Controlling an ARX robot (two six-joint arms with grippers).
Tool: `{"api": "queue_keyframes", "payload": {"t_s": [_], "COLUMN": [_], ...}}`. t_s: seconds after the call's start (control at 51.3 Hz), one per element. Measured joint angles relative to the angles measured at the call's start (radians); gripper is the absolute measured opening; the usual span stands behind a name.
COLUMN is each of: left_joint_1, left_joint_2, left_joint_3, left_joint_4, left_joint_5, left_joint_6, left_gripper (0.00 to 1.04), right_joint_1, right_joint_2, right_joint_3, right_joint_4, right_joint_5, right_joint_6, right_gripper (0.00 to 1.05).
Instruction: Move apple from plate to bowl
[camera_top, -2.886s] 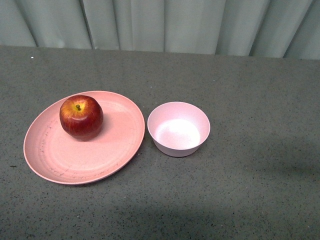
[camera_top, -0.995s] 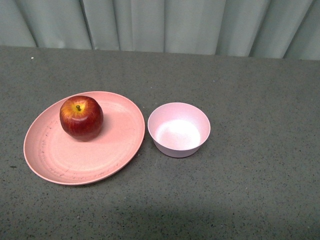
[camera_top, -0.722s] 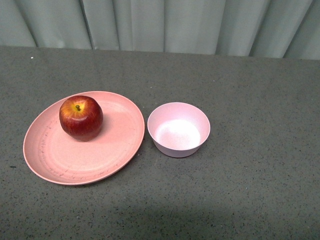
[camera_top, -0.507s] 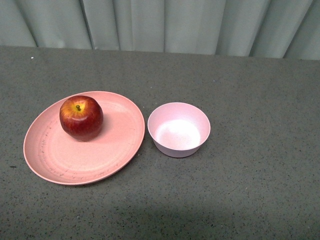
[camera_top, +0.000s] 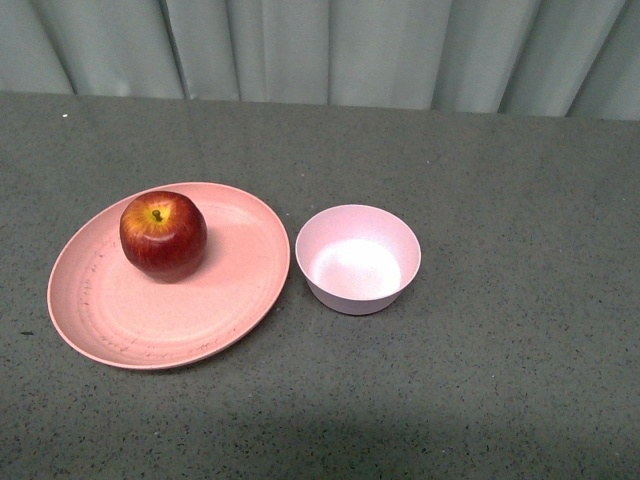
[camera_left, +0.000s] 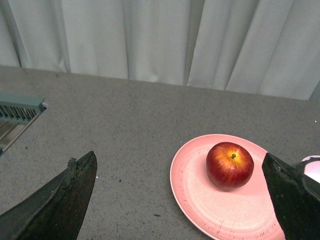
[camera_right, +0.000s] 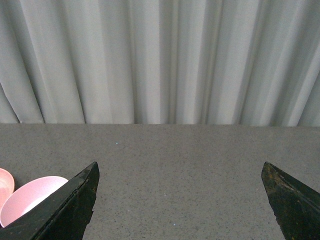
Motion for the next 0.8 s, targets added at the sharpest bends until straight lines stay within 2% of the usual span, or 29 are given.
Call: {"api": "queue_keyframes", "payload": {"t_s": [0.078,0.234,0.332,0.468,0.8], "left_joint_1": [0.010,0.007,-0.023,-0.062,-0.143], "left_joint_2": [0.163,0.648,0.919,1.159,1.560], "left_joint_3": [0.009,0.094,0.183,0.293,0.533], "left_joint_4": [0.130,0.537,0.678,0.740,0.746], "left_joint_5": [0.021,0.060,0.060,0.051,0.013], "left_joint_6": [-0.022,-0.078,-0.103,-0.108,-0.146], "left_gripper": [0.98,0.98,0.98,0.98,0.98], "right_joint_1": [0.000,0.000,0.000,0.000,0.000], "right_joint_2": [0.000,0.000,0.000,0.000,0.000], "right_joint_3": [0.000,0.000,0.000,0.000,0.000], "right_joint_4": [0.000,0.000,0.000,0.000,0.000], "right_joint_5": [0.000,0.000,0.000,0.000,0.000], "right_joint_6": [0.000,0.000,0.000,0.000,0.000], "right_gripper": [0.95,0.95,0.95,0.95,0.95]}}
